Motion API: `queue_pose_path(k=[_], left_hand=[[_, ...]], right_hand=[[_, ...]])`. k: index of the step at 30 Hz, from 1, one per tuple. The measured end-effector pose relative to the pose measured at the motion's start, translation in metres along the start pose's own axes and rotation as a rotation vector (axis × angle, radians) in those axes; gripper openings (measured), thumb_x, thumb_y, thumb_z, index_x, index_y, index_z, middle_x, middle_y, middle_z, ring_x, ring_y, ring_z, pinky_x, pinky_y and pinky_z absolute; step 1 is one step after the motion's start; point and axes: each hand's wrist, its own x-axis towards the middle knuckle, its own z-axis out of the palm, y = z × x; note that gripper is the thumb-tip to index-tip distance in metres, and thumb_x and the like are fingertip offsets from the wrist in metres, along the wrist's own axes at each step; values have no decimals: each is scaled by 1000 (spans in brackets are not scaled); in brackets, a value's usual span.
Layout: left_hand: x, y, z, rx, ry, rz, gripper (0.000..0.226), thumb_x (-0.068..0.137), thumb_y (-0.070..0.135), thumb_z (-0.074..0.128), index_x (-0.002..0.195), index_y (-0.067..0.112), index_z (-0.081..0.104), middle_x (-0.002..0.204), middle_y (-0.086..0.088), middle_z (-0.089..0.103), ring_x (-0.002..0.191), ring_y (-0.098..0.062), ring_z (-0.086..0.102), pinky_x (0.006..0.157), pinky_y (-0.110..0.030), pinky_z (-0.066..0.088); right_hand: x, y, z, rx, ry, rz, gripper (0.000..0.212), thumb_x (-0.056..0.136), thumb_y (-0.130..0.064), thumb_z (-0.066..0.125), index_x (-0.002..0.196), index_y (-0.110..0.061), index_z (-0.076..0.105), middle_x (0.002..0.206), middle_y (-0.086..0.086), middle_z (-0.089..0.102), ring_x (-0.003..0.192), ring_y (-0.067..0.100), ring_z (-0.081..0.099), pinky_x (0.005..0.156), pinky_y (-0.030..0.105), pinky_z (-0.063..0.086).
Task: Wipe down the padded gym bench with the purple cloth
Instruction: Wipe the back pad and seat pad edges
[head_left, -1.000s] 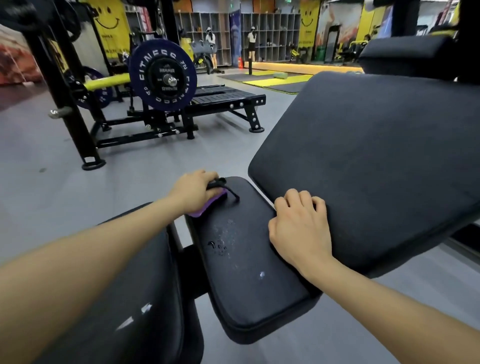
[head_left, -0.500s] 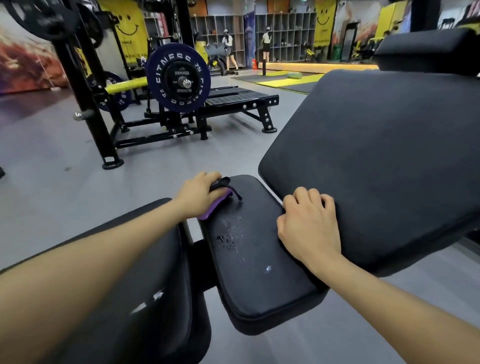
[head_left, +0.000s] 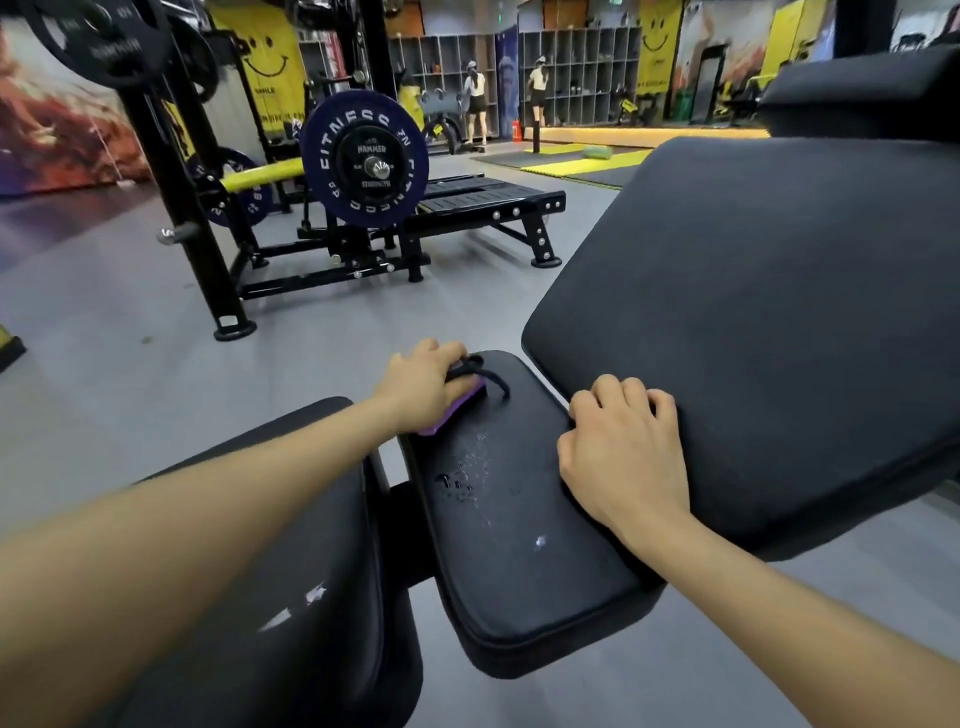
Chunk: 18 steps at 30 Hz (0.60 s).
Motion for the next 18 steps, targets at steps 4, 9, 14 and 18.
queue_pose_path(k=[4,9,14,18], left_hand=[[-11,-1,-3,-70,-34,50,33,94,39,48,115,14,52,111,-13,52,101,-32,52,86,-31,35],[38,8,14,23,78,-27,36,96,43,42,112,13,52,113,-15,53,102,-36,51,88,-35,34],[10,9,14,-44,56,-24,33,94,44,44,111,16,50,109,-11,51,101,-35,49,88,-36,34],[-51,15,3,-124,51,94,26,95,37,46,109,16,51,99,-3,47,89,-21,42,85,-31,32]], right_hand=[[1,-1,-1,16,-5,4,23,72,-23,26,65,-16,47,71,2,47,69,24,43,72,37,28],[1,-1,-1,31,-27,18,22,72,-23,28,65,-16,48,72,2,48,70,24,44,73,38,36],[0,1,0,24,-29,8,30,72,-25,23,67,-16,51,73,2,50,72,25,45,74,37,33],[1,2,-1,22,-48,-5,30,73,-25,26,69,-15,54,75,3,51,74,26,46,75,36,29]])
